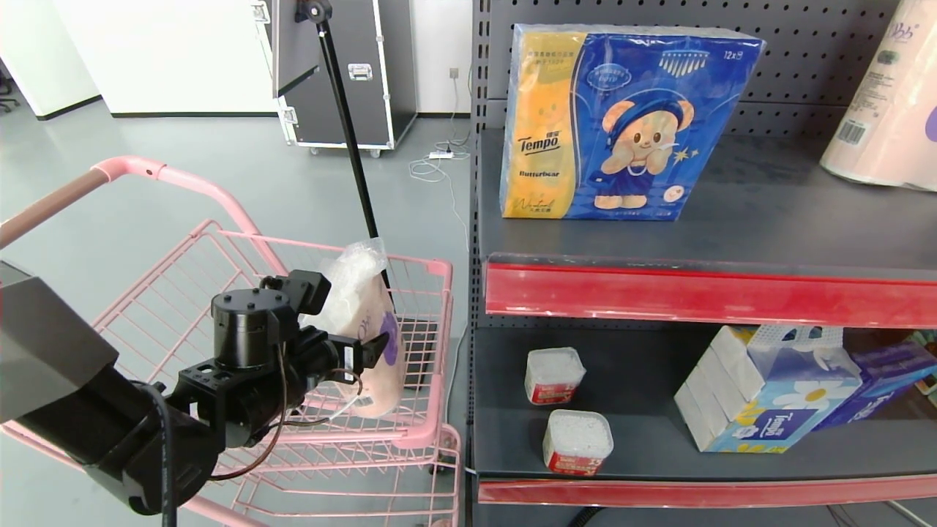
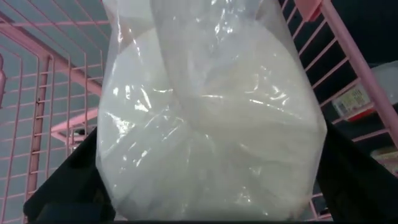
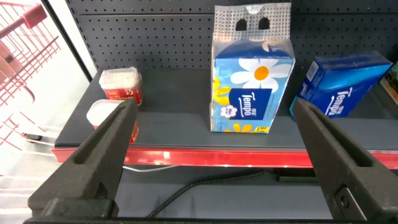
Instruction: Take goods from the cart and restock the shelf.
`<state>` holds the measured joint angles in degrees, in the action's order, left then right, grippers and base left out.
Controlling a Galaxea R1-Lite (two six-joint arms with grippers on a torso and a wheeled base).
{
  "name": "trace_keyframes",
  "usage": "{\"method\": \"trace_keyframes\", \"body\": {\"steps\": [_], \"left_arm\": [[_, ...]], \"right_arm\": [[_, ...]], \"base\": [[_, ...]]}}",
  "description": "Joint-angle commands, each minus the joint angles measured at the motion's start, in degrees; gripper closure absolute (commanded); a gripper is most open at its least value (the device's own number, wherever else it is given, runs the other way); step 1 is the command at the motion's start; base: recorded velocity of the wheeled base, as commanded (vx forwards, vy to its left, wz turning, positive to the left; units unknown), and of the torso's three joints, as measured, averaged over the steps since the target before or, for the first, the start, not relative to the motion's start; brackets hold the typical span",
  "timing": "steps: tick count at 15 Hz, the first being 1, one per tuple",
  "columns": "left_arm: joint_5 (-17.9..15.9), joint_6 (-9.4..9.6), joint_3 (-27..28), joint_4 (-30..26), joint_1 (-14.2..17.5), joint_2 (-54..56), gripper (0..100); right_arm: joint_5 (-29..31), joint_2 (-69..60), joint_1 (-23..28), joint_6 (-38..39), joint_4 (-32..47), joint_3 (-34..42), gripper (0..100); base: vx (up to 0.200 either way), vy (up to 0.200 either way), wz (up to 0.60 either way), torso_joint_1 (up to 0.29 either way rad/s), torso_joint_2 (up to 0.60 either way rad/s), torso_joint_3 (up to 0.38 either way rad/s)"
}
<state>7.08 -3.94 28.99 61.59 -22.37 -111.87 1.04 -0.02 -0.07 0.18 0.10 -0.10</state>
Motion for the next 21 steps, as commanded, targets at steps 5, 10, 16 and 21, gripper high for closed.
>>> {"method": "trace_keyframes", "body": {"steps": [5, 10, 16, 21], "left_arm": [[1.44, -0.11, 0.81, 0.38, 0.05, -1.68, 100], [1.09, 0.69, -2.89, 0.82, -0.75, -0.28, 100], [-1.19, 2.62, -4.56, 6.09, -0.04, 9.57, 100], [-1.63, 2.79, -7.02, 6.26, -0.04, 13.35, 100]], "right_arm": [[0.02, 0.02, -0.01, -0.01, -0.01, 0.01, 0], [0.02, 0.02, -0.01, -0.01, -0.01, 0.01, 0], [0.02, 0.02, -0.01, -0.01, -0.01, 0.01, 0], [0.02, 0.02, -0.01, -0.01, -0.01, 0.01, 0]], "base": [[0.0, 0.0, 0.0, 0.0, 0.0, 0.0], [0.0, 0.0, 0.0, 0.0, 0.0, 0.0], [0.0, 0.0, 0.0, 0.0, 0.0, 0.0], [0.0, 0.0, 0.0, 0.0, 0.0, 0.0]]}}
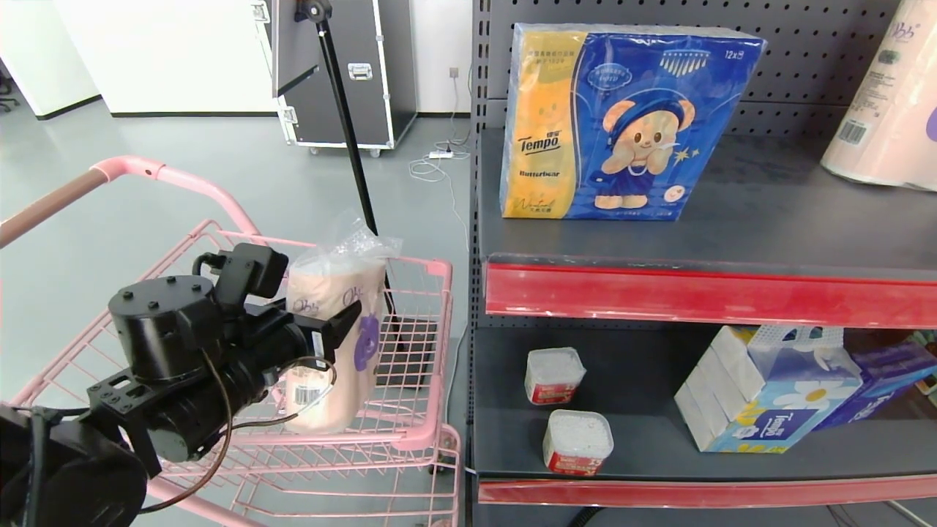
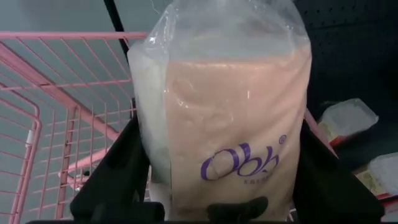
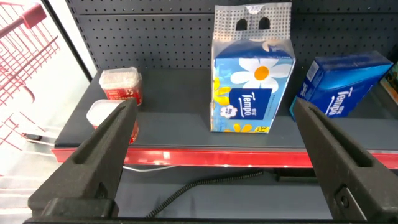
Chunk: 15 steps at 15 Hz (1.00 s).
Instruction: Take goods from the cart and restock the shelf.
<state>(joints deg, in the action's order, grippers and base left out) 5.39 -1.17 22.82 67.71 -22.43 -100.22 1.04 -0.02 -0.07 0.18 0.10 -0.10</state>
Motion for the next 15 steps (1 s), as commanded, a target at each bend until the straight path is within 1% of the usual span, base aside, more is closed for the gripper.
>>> {"method": "trace_keyframes", "body": {"steps": [1, 3, 4, 5, 6, 7, 8, 9, 10, 11, 12, 13, 14, 15], "left_arm": [[0.06, 0.12, -0.41, 0.5, 0.37, 2.4, 100], [-0.11, 0.29, 0.12, 1.02, 2.04, 5.74, 100], [-1.08, 0.38, 0.03, 0.15, 3.62, 8.81, 100], [-2.05, 0.56, 0.12, -1.79, 5.2, 11.8, 100], [-2.75, 0.56, 0.47, -5.04, 6.35, 15.84, 100], [-3.19, 0.56, 1.35, -8.2, 6.87, 19.89, 100], [-3.19, 0.56, 1.44, -8.47, 6.87, 20.24, 100], [-3.45, 0.56, 3.9, -16.38, 6.87, 28.5, 100], [-3.45, 0.47, 5.22, -21.3, 6.87, 33.33, 100], [-3.45, 0.56, 5.74, -23.32, 6.87, 35.36, 100], [-3.45, 0.56, 7.77, -30.53, 6.87, 42.47, 100], [-3.45, 0.56, 8.64, -34.4, 6.87, 46.25, 100], [-3.45, 0.47, 9.52, -39.49, 6.87, 50.74, 100], [-3.37, 0.47, 10.05, -46.26, 6.87, 56.1, 100]], "right_arm": [[0.02, 0.02, -0.01, -0.01, -0.01, 0.01, 0], [0.02, 0.02, -0.01, -0.01, -0.01, 0.01, 0], [0.02, 0.02, -0.01, -0.01, -0.01, 0.01, 0], [0.02, 0.02, -0.01, -0.01, -0.01, 0.01, 0], [0.02, 0.02, -0.01, -0.09, -0.01, 0.01, 0], [0.02, 0.02, -0.01, -0.01, -0.01, 0.01, 0], [0.02, 0.02, -0.01, -0.01, -0.01, 0.01, 0], [0.02, 0.02, -0.01, -0.01, -0.01, 0.01, 0], [0.02, 0.02, -0.01, -0.01, -0.01, 0.01, 0], [0.02, 0.02, -0.01, -0.01, -0.01, 0.01, 0], [0.02, 0.02, -0.01, -0.01, -0.01, 0.01, 0], [0.02, 0.02, -0.01, -0.01, -0.01, 0.01, 0], [0.02, 0.02, -0.01, -0.01, -0.01, 0.01, 0], [0.02, 0.02, -0.01, -0.09, -0.01, 0.01, 0]], "base": [[0.0, 0.0, 0.0, 0.0, 0.0, 0.0], [0.0, 0.0, 0.0, 0.0, 0.0, 0.0], [0.0, 0.0, 0.0, 0.0, 0.0, 0.0], [0.0, 0.0, 0.0, 0.0, 0.0, 0.0], [0.0, 0.0, 0.0, 0.0, 0.0, 0.0], [0.0, 0.0, 0.0, 0.0, 0.0, 0.0], [0.0, 0.0, 0.0, 0.0, 0.0, 0.0], [0.0, 0.0, 0.0, 0.0, 0.0, 0.0], [0.0, 0.0, 0.0, 0.0, 0.0, 0.0], [0.0, 0.0, 0.0, 0.0, 0.0, 0.0], [0.0, 0.0, 0.0, 0.0, 0.0, 0.0], [0.0, 0.0, 0.0, 0.0, 0.0, 0.0], [0.0, 0.0, 0.0, 0.0, 0.0, 0.0], [0.0, 0.0, 0.0, 0.0, 0.0, 0.0]]}}
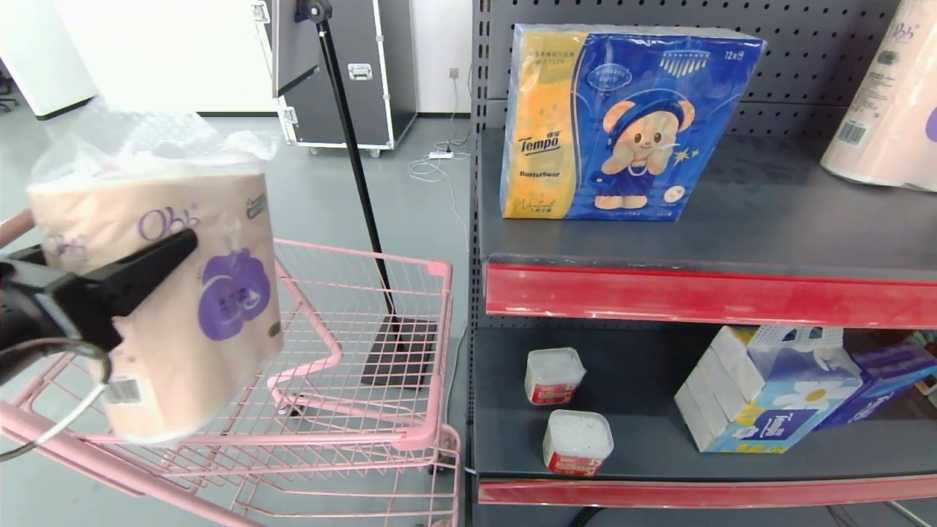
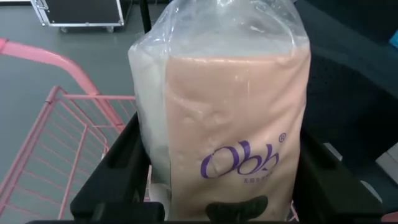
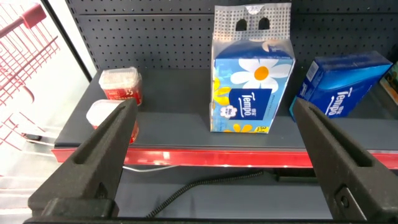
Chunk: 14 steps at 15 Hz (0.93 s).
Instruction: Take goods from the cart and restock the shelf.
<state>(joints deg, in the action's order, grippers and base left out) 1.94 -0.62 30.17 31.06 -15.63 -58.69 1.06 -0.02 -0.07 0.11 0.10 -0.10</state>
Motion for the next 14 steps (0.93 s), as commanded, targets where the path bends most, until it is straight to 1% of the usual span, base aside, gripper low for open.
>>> {"method": "trace_keyframes", "body": {"steps": [1, 3, 5, 6, 9, 13, 14], "left_arm": [[0.17, -0.08, 2.7, -14.36, 0.07, 18.43, 100], [0.52, -0.08, 2.61, -22.01, 0.07, 25.29, 100], [0.7, -0.08, 2.52, -26.14, 0.16, 29.68, 100], [1.67, -0.08, 2.44, -30.53, 0.16, 33.64, 100], [2.81, -0.08, 2.26, -35.1, 0.16, 40.14, 100], [3.95, -0.08, 2.08, -39.32, 0.07, 44.62, 100], [3.95, -0.08, 1.82, -39.5, 0.16, 45.15, 100]], "right_arm": [[-0.01, 0.02, -0.01, -0.02, -0.01, 0.01, 0], [-0.01, 0.02, -0.01, -0.02, -0.01, 0.01, 0], [-0.01, 0.02, -0.01, 0.07, -0.01, 0.01, 0], [0.08, 0.02, -0.01, -0.02, -0.01, 0.01, 0], [0.08, 0.02, -0.01, -0.02, -0.01, 0.01, 0], [0.08, 0.02, -0.01, -0.02, -0.01, 0.01, 0], [0.08, 0.02, -0.01, -0.02, -0.01, 0.01, 0]], "base": [[0.0, 0.0, 0.0, 0.0, 0.0, 0.0], [0.0, 0.0, 0.0, 0.0, 0.0, 0.0], [0.0, 0.0, 0.0, 0.0, 0.0, 0.0], [0.0, 0.0, 0.0, 0.0, 0.0, 0.0], [0.0, 0.0, 0.0, 0.0, 0.0, 0.0], [0.0, 0.0, 0.0, 0.0, 0.0, 0.0], [0.0, 0.0, 0.0, 0.0, 0.0, 0.0]]}}
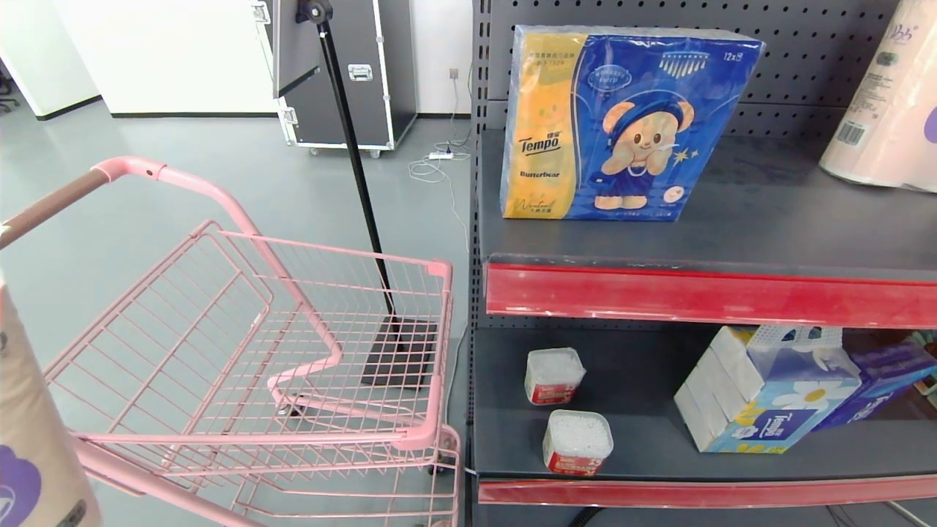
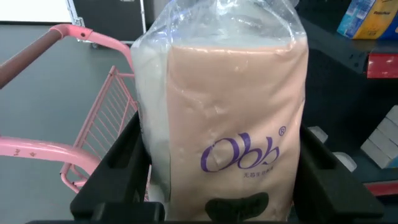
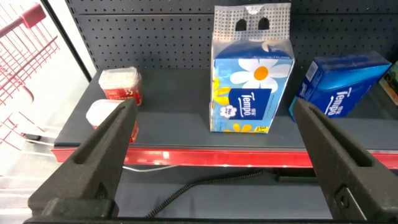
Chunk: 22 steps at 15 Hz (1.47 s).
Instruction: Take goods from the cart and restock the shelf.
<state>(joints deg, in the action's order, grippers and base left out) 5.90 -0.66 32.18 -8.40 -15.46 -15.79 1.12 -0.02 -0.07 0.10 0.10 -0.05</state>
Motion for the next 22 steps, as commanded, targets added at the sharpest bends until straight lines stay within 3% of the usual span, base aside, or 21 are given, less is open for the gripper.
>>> {"method": "trace_keyframes", "body": {"steps": [1, 6, 22], "left_arm": [[0.16, -0.04, -0.81, -0.04, -0.01, 3.04, 100], [0.52, -0.04, -1.77, -0.04, -0.1, 3.75, 100], [0.34, -0.04, -3.44, -0.21, -0.36, 4.71, 100]], "right_arm": [[0.02, 0.02, -0.01, -0.01, -0.01, -0.04, 0], [0.02, 0.02, -0.01, -0.01, -0.01, -0.04, 0], [0.02, 0.02, -0.01, -0.01, -0.01, -0.04, 0]], "base": [[0.0, 0.0, 0.0, 0.0, 0.0, 0.0], [0.0, 0.0, 0.0, 0.023, -0.09, -0.069], [0.0, 0.0, 0.0, 0.177, -0.52, -0.349]]}}
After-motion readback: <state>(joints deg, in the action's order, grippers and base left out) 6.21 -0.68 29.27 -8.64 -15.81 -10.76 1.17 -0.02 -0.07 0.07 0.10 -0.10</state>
